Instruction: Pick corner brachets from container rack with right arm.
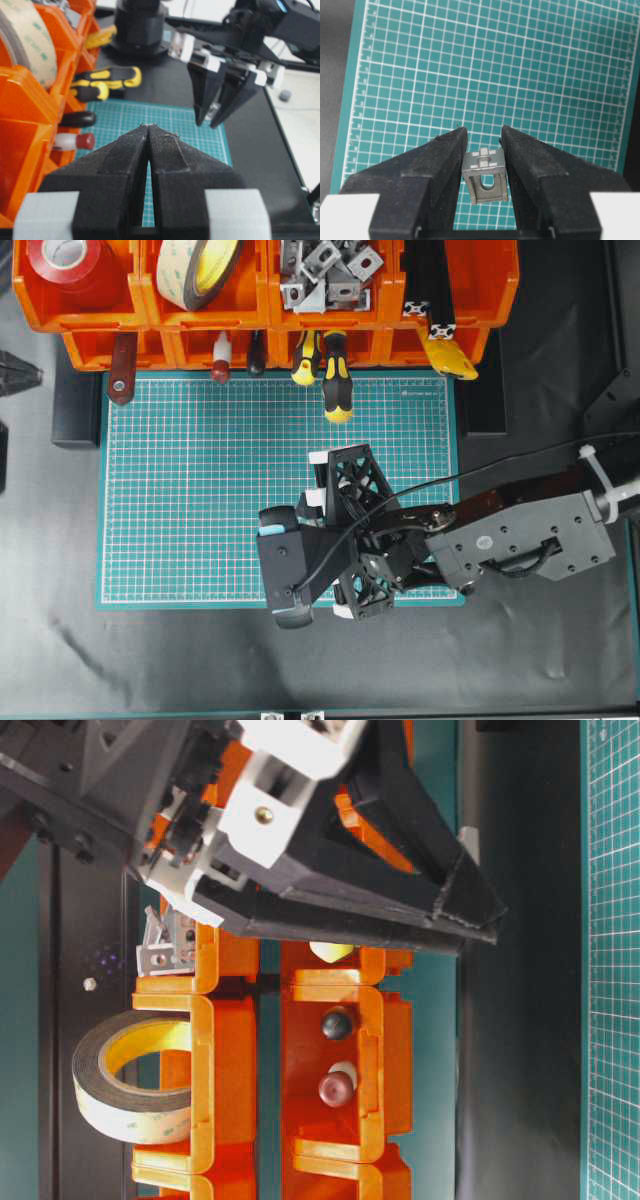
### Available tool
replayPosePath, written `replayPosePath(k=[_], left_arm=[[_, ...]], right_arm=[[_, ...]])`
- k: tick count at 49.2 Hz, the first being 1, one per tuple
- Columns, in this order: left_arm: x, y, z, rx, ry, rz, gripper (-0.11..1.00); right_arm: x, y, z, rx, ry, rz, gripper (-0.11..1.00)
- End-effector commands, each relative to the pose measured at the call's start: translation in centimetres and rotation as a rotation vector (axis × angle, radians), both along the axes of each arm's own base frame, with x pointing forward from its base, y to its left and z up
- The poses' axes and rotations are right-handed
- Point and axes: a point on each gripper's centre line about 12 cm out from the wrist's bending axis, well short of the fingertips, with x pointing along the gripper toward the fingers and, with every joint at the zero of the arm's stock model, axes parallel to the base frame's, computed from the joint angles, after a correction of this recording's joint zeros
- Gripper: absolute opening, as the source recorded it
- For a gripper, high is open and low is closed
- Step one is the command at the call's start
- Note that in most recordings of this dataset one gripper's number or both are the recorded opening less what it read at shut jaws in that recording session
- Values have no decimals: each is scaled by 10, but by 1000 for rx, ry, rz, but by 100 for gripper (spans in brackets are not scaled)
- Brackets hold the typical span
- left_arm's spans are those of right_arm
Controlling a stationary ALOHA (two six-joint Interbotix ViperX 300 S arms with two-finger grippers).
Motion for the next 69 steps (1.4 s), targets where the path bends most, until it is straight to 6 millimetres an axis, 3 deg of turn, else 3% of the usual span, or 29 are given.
replayPosePath(k=[1,35,37,43,46,56,69], left_arm=[[0,2,10,6,-28,10,0],[-4,2,16,3,-51,11,0],[-4,2,16,2,-51,11,0],[-4,2,17,2,-52,10,0],[-4,2,17,3,-52,9,0],[-5,2,17,3,-52,10,0],[-5,2,15,3,-46,10,0]], right_arm=[[6,3,14,17,-48,8,22],[11,1,15,31,-74,10,24],[11,1,15,32,-76,9,30],[13,-1,17,32,-78,2,65],[14,-1,18,32,-79,2,75],[14,-1,31,38,-99,-8,74],[-9,-12,75,57,-138,-67,74]])
